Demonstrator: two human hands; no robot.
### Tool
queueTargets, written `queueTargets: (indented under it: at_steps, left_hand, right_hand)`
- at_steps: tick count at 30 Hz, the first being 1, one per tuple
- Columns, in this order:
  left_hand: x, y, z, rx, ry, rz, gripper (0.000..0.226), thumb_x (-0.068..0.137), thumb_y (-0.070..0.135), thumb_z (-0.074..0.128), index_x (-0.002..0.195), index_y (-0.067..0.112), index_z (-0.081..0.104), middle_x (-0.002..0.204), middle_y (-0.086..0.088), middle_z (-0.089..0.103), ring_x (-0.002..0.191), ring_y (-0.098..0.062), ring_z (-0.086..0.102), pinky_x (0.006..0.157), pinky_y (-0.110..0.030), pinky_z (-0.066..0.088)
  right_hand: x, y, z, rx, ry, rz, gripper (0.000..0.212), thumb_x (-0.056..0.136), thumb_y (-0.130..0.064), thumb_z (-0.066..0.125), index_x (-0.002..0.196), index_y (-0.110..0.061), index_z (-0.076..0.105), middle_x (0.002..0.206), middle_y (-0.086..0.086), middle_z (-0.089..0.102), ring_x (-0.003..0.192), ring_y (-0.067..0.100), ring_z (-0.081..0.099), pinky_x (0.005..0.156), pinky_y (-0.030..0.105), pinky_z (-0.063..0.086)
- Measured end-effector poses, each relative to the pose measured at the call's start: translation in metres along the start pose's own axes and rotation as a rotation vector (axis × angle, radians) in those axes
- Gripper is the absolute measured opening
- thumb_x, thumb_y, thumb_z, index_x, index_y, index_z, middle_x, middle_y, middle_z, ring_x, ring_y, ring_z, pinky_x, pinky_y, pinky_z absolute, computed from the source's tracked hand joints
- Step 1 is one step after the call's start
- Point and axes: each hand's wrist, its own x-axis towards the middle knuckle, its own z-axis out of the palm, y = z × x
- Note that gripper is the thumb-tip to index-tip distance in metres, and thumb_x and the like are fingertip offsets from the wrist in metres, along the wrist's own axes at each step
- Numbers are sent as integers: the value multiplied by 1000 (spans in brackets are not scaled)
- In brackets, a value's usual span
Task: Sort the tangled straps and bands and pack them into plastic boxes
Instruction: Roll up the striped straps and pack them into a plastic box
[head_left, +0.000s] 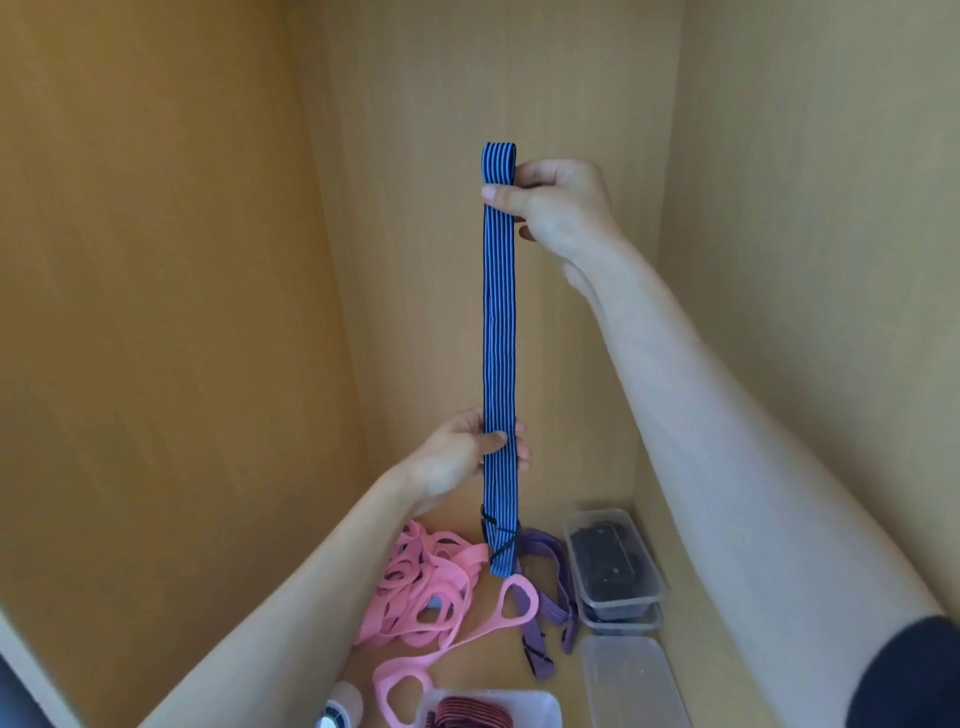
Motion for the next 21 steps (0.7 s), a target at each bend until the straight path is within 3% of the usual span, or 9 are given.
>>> queueTargets:
  at_steps: [5, 8, 13, 19, 21]
  left_hand:
    - [0, -10, 2, 31, 13, -64, 30, 98, -10, 36, 100, 9, 59, 82, -5, 64, 82, -23, 70, 90, -40, 54]
    - [-5, -22, 5, 49, -16, -86, 26, 102, -7, 36, 100, 7, 58, 84, -7, 66, 87, -23, 69, 78, -27, 55]
    - [-12, -41, 7, 141, 6, -124, 18, 106, 8, 44, 103, 10, 62, 111, -9, 74, 115, -17, 61, 104, -32, 41]
    - [-20, -60, 6, 158, 15, -157, 24, 102, -4, 47, 108, 5, 67, 135, 0, 61, 129, -15, 51, 114, -35, 36]
    - [-21, -66, 8, 122, 38, -174, 23, 102, -3, 48, 109, 4, 69, 130, 3, 59, 125, -16, 51, 114, -40, 39]
  right_hand:
    - [5, 1, 3, 17, 18, 14, 9, 83, -18, 82, 83, -17, 74, 96, 3, 77, 83, 11, 69, 75, 23, 50]
    - [9, -4, 2, 26, 35, -2, 10, 83, -18, 82, 80, -19, 73, 93, 0, 77, 81, 8, 70, 72, 21, 51]
    - [13, -6, -4, 30, 50, -20, 11, 83, -18, 82, 78, -20, 73, 96, 3, 78, 88, 15, 73, 70, 22, 54]
    - [14, 6, -9, 59, 64, 11, 12, 83, -19, 82, 77, -22, 72, 94, 0, 77, 93, 15, 73, 65, 20, 52]
    - [14, 12, -10, 65, 70, 28, 13, 83, -20, 82, 76, -23, 72, 90, -3, 77, 88, 12, 72, 63, 20, 50]
